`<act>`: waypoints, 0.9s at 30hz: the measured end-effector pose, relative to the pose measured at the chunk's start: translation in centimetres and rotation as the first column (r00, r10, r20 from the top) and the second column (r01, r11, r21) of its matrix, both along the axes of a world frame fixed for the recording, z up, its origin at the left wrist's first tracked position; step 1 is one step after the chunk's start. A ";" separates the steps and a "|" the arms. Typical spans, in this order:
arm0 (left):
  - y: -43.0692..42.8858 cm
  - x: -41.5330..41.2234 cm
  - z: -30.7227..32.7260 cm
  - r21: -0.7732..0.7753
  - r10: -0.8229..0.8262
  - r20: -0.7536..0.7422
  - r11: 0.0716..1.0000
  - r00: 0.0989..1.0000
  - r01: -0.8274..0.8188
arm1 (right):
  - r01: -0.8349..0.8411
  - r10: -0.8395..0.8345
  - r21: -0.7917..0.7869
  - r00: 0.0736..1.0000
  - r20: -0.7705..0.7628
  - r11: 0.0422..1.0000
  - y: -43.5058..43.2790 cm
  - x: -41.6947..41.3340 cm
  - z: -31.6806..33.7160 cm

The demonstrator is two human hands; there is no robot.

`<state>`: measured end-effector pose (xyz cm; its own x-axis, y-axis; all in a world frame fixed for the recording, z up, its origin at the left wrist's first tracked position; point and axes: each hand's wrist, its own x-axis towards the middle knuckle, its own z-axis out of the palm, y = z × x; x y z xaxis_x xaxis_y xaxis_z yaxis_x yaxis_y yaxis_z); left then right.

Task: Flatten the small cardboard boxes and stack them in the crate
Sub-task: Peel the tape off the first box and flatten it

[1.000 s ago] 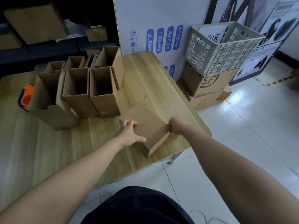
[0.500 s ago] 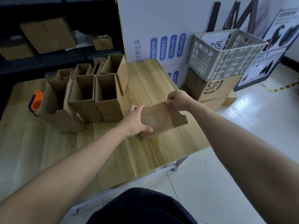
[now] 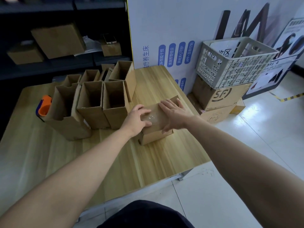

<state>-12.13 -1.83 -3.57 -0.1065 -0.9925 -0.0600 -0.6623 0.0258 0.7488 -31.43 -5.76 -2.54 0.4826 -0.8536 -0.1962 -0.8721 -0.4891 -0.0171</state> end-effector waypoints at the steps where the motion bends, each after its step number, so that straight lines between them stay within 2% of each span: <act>1: -0.2 0.0 0.1 -0.024 0.002 0.044 1.000 0.999 -0.001 | 0.016 -0.018 0.025 0.998 0.052 1.000 -0.1 0.3 0.0; 4: -0.4 -0.3 0.5 -0.105 0.044 0.175 0.994 0.984 -0.026 | 0.050 -0.062 0.092 0.989 0.132 0.995 -1.0 1.3 0.4; 9: -1.4 -0.6 0.6 -0.119 0.085 0.295 0.992 0.952 -0.052 | 0.100 -0.119 0.179 0.988 0.100 0.979 -2.6 2.2 0.8; 15: -3.3 -0.6 1.6 0.008 0.076 0.319 0.997 0.945 -0.082 | 0.117 -0.136 0.220 0.988 0.073 0.968 -3.9 3.0 1.3; 19: -3.7 -0.4 1.6 0.116 0.117 0.241 0.982 0.964 -0.148 | 0.120 -0.140 0.221 0.987 0.075 0.968 -4.2 3.2 1.3; 22: -4.2 0.1 1.4 0.124 0.099 0.217 0.984 0.971 -0.128 | 0.129 -0.154 0.240 0.984 0.088 0.962 -4.5 3.3 1.3; 25: -4.7 0.6 1.1 0.061 0.013 0.227 0.998 0.974 -0.027 | 0.139 -0.171 0.266 0.981 0.098 0.954 -4.8 3.4 1.3; 27: -4.8 0.8 0.9 0.029 0.010 0.222 0.999 0.975 -0.017 | 0.141 -0.171 0.271 0.981 0.092 0.952 -4.9 3.5 1.4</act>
<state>-11.34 -6.59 -2.63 -0.0736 -0.9911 -0.1108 -0.8122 -0.0049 0.5833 -27.89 -10.64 -1.17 0.3792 -0.8459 -0.3750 -0.9221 -0.3119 -0.2289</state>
